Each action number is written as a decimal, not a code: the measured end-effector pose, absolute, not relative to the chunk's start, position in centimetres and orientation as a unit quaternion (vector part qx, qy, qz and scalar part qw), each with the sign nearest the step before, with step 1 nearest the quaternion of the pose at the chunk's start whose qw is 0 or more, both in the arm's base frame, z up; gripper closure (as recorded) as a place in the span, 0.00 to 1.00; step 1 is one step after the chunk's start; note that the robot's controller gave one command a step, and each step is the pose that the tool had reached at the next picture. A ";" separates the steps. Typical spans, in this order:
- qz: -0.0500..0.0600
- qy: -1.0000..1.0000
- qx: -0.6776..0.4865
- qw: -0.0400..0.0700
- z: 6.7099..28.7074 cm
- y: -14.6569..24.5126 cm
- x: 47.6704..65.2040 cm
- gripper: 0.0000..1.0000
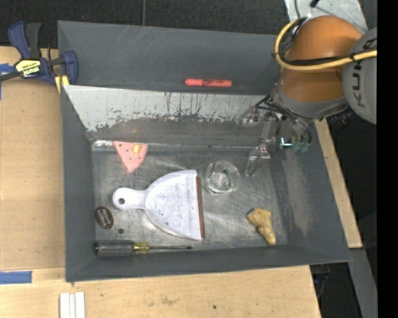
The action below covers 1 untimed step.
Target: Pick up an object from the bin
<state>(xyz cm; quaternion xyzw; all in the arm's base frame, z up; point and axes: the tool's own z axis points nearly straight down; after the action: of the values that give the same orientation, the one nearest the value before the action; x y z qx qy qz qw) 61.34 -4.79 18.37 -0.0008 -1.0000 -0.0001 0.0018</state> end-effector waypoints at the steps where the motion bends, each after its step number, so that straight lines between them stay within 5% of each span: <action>1: 0.000 -1.000 0.000 -0.002 18.8 -4.8 61.5 0.00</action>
Offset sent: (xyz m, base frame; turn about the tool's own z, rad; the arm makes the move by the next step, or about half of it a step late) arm -0.0041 0.0185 -0.1137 -0.3055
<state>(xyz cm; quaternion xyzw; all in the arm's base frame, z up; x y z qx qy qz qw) 61.51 -4.78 18.79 -0.0003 -1.0000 0.0003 -0.0020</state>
